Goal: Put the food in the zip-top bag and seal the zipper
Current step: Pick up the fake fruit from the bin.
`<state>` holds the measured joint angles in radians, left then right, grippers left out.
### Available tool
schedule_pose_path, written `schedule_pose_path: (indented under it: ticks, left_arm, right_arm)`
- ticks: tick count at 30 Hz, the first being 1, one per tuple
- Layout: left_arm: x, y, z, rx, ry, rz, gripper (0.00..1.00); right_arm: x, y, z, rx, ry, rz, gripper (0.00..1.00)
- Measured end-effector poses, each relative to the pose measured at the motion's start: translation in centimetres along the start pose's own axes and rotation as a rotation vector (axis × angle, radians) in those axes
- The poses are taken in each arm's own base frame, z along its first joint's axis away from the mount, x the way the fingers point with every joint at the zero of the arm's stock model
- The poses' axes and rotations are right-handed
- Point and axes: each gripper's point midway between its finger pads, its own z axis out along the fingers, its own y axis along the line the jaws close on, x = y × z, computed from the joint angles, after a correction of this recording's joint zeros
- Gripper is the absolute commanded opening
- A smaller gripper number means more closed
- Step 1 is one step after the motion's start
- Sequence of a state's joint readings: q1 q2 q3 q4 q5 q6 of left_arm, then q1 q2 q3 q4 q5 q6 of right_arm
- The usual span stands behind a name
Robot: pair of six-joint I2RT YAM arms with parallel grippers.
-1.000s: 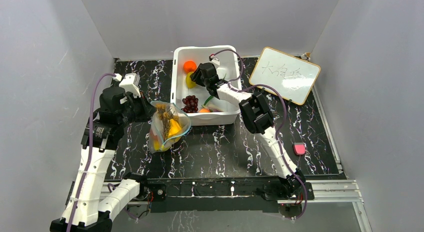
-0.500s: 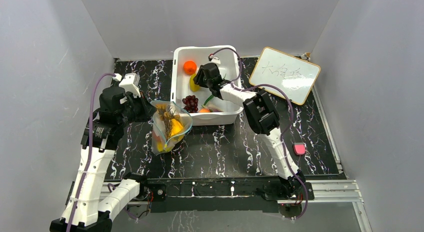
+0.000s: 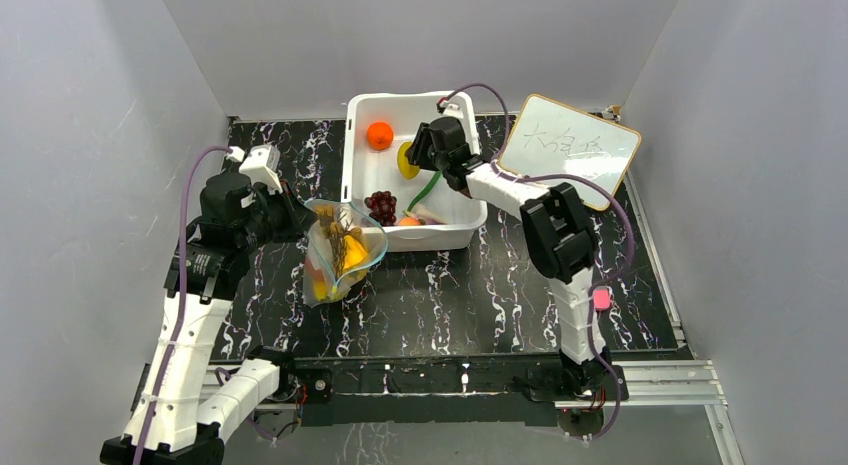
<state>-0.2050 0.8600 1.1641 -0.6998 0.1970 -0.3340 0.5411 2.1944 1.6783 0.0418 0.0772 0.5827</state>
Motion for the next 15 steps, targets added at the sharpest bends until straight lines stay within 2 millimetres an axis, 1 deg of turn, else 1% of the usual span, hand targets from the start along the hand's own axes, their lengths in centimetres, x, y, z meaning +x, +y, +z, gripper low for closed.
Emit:
schedule_pose_path:
  ticks: [2, 6, 12, 15]
  left_arm:
    - [0.1, 0.0, 0.1, 0.001, 0.003, -0.005, 0.0]
    - [0.3, 0.0, 0.4, 0.005, 0.005, -0.012, 0.0]
    - [0.4, -0.1, 0.7, 0.016, 0.006, -0.024, 0.0]
    - [0.6, -0.1, 1.0, 0.02, 0.006, -0.027, 0.0]
  right_arm:
    - [-1.1, 0.7, -1.7, -0.02, -0.013, -0.007, 0.18]
    - [-2.7, 2.3, -4.9, -0.072, -0.022, -0.014, 0.19]
    - [-4.7, 4.9, -10.2, -0.166, -0.01, -0.032, 0.19]
    - [-5.4, 5.9, -13.5, -0.211, -0.005, -0.035, 0.18]
